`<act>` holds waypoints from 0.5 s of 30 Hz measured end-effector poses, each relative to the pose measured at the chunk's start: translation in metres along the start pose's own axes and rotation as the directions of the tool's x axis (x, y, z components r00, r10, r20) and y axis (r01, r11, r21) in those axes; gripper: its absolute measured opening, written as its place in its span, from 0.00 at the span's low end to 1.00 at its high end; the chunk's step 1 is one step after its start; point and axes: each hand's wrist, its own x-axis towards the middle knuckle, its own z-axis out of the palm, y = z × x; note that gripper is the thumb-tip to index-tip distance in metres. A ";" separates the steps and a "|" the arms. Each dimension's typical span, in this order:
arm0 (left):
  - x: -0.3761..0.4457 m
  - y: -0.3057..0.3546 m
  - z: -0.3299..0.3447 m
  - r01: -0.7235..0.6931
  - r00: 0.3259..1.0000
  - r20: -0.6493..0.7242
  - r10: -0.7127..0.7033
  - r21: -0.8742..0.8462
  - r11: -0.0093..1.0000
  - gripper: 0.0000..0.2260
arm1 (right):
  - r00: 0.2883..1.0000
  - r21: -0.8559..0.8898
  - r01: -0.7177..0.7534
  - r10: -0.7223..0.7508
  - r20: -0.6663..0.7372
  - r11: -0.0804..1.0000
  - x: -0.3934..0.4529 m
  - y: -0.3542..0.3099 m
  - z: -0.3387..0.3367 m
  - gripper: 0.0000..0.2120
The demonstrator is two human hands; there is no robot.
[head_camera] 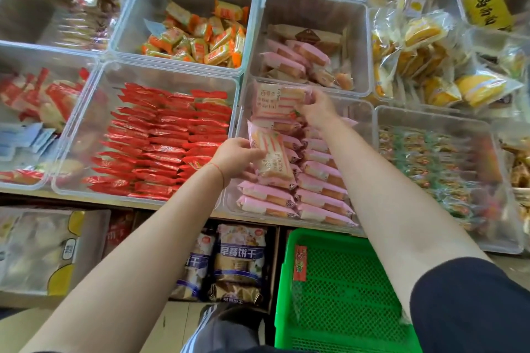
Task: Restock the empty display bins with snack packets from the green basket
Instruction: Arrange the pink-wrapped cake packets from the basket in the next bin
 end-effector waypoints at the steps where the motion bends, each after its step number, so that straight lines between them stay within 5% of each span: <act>1: -0.001 0.000 0.001 -0.013 1.000 -0.001 0.013 -0.004 1.000 0.09 | 0.999 -0.002 -0.011 0.011 -0.030 1.000 0.000 0.000 0.002 0.10; 4: -0.006 -0.002 0.003 -0.062 0.998 -0.007 0.062 -0.010 0.998 0.09 | 0.971 -0.017 -0.070 0.065 -0.231 0.997 -0.003 0.002 0.007 0.18; 7: -0.008 0.000 0.005 -0.086 0.996 0.001 0.086 0.017 0.996 0.08 | 0.895 -0.131 -0.018 -0.043 -0.443 0.991 -0.015 0.005 -0.001 0.17; 9: -0.008 0.007 0.004 -0.127 0.992 0.023 0.125 0.088 0.988 0.10 | 0.959 -0.067 0.073 -0.089 -0.269 0.995 -0.024 0.004 -0.014 0.14; 11: -0.008 0.017 0.000 -0.174 0.983 0.083 0.163 0.143 0.974 0.12 | 0.983 -0.033 0.084 -0.078 0.164 0.996 -0.039 -0.002 -0.028 0.19; 13: -0.006 0.030 -0.004 -0.242 0.968 0.114 0.223 0.201 0.949 0.14 | 0.850 -0.126 0.050 0.023 0.526 0.991 -0.051 -0.003 -0.037 0.21; 15: 0.000 0.038 -0.006 -0.344 0.937 0.042 0.348 0.296 0.891 0.16 | 0.787 -0.158 0.014 0.086 0.611 0.987 -0.053 0.002 -0.042 0.17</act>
